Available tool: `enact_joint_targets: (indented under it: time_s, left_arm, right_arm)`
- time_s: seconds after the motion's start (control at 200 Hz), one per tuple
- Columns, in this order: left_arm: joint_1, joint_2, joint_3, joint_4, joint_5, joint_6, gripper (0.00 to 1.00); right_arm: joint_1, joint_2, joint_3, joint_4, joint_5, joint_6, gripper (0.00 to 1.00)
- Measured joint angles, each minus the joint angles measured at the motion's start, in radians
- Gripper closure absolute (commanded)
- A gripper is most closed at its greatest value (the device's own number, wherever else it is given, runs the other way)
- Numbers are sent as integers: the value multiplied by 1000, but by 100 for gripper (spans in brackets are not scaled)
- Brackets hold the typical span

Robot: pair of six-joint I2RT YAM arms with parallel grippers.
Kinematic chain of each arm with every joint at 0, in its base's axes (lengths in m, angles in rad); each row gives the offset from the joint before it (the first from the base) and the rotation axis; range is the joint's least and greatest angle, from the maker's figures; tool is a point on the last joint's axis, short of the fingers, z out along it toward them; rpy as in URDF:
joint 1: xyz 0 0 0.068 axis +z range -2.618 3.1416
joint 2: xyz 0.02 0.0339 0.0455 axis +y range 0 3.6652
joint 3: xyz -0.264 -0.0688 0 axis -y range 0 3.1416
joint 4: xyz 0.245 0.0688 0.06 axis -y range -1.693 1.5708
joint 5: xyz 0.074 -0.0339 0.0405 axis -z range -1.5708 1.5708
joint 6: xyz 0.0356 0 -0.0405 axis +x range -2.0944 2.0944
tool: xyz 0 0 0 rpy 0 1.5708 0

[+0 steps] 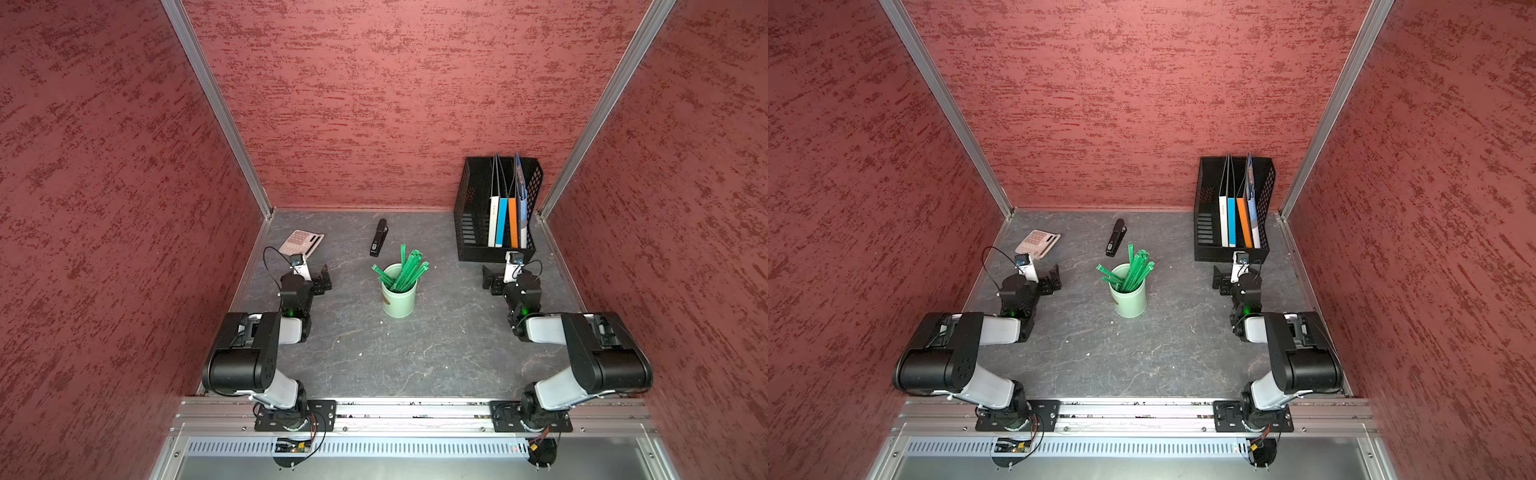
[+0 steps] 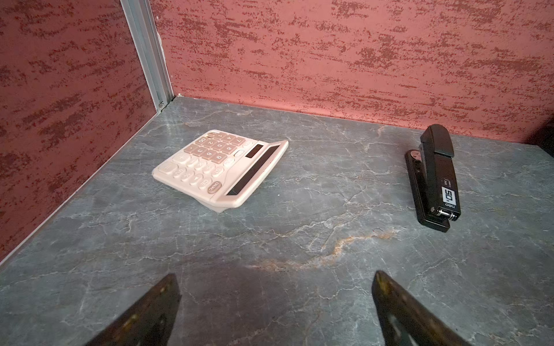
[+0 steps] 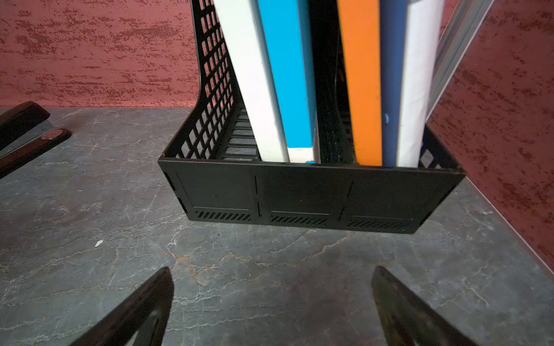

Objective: Take the straws out of the storage container
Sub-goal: Pick up the straw from the container.

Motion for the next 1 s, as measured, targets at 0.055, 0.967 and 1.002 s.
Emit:
enact_joint_targets:
  time_s: [0.055, 0.967, 1.002]
  left_arm:
    - [0, 0, 0, 0, 0, 0, 0]
    - [0, 0, 0, 0, 0, 0, 0]
    - [0, 0, 0, 0, 0, 0, 0]
  right_arm:
    - [0, 0, 0, 0, -2, 0, 1]
    - [0, 0, 0, 0, -11, 0, 1]
    - [0, 0, 0, 0, -11, 0, 1]
